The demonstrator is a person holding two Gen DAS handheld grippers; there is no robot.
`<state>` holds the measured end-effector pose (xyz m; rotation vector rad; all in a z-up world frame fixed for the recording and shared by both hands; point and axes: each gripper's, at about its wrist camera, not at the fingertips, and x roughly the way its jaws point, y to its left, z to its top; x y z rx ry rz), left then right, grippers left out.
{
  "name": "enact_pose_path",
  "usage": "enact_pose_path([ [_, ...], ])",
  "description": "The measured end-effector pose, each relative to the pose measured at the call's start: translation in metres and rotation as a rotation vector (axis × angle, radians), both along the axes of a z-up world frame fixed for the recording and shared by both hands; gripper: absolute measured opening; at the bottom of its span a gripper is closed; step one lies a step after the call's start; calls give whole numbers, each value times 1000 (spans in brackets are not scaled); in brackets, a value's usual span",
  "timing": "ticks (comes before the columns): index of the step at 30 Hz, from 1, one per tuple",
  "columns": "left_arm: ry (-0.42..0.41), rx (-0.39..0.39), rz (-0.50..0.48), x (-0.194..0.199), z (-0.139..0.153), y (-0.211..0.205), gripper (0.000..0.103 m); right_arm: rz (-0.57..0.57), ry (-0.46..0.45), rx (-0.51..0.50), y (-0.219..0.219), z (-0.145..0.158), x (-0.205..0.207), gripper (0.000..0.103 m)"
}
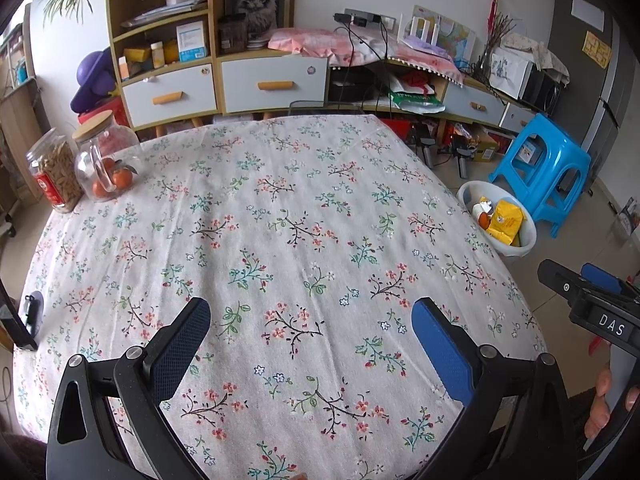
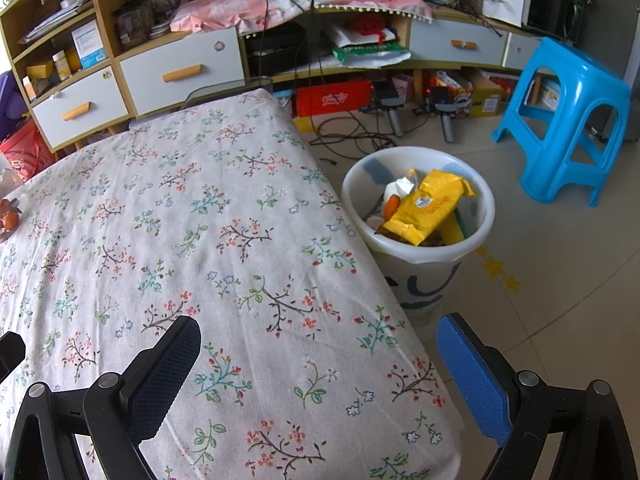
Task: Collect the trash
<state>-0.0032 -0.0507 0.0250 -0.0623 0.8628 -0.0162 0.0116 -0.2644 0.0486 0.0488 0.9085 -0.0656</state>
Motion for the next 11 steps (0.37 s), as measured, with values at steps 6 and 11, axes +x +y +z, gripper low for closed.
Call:
enact_pose_path([
  [6,9,-8,-3,1,-4,1,102,-1,0,0,0,0,0,99],
  [11,-6,-10,5,2,0,7,102,-3,11,10,3,-4,1,99],
])
